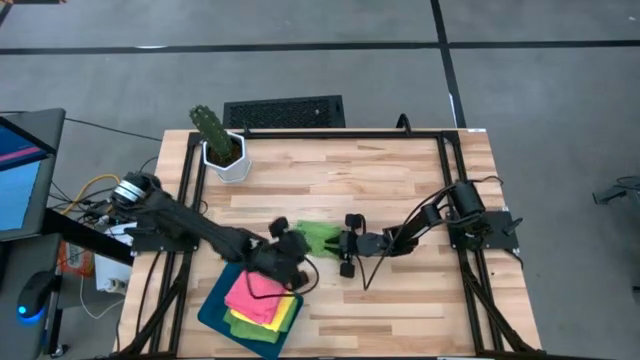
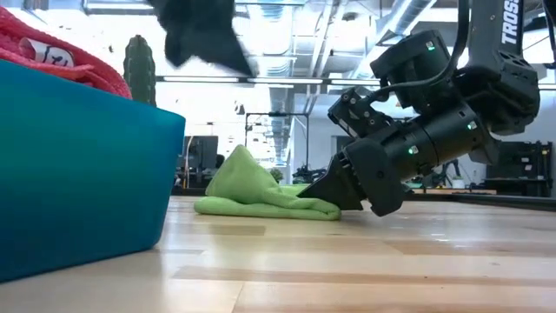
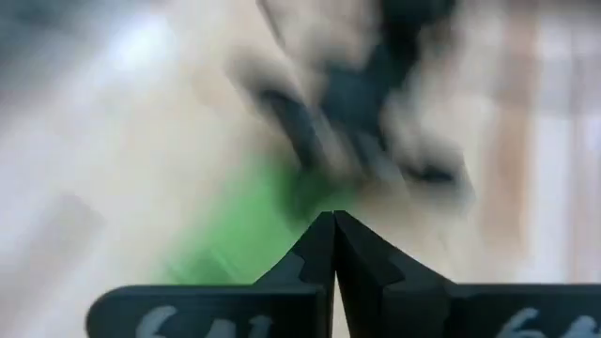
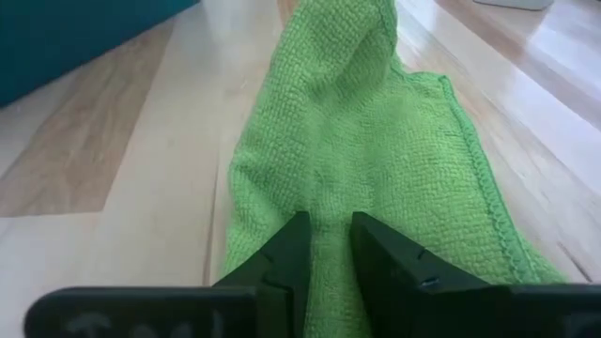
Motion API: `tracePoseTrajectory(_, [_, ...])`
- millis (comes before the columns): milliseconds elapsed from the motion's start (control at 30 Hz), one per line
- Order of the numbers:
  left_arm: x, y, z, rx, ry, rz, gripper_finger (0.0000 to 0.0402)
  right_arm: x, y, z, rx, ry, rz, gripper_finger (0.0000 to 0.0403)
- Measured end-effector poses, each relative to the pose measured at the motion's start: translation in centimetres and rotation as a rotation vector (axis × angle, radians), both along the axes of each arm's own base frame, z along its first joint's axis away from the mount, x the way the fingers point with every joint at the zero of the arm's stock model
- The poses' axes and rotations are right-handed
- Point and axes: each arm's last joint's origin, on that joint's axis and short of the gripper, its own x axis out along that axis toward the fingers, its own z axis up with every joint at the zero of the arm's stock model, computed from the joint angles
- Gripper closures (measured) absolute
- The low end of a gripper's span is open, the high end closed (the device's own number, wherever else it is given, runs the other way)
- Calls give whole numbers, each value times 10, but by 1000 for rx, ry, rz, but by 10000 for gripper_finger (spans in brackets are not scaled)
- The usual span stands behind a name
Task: Fold microfiber towels
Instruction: Stack the folded green microfiber on the pink microfiber cloth in the blue bin
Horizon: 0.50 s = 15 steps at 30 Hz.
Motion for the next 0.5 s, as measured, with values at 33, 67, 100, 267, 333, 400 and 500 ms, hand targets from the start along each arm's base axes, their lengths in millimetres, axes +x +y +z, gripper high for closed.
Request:
tracePoseTrajectory(33, [-3,-2,7,84,-92,58,402,0,0,0,0,0,0,295])
tracePoseTrajectory(67, [-4,-3,9,161,-171,116,401,0,0,0,0,0,0,295])
tracePoseTrajectory(100, [-3,-3,9,218,-227,149,401,0,0,0,0,0,0,295])
tracePoseTrajectory(267, [21,21,-31,159,-281,3,401,0,0,0,1,-1,0,295])
tracePoseTrajectory(333, [30,36,-49,116,-223,-25,401,1,0,0,0,-2,1,295])
tracePoseTrajectory(400, [35,49,-60,68,-152,-22,401,0,3,1,-1,-4,8,295])
tracePoseTrajectory(500, [35,58,-63,-19,-78,-6,401,-1,4,6,-3,11,14,295])
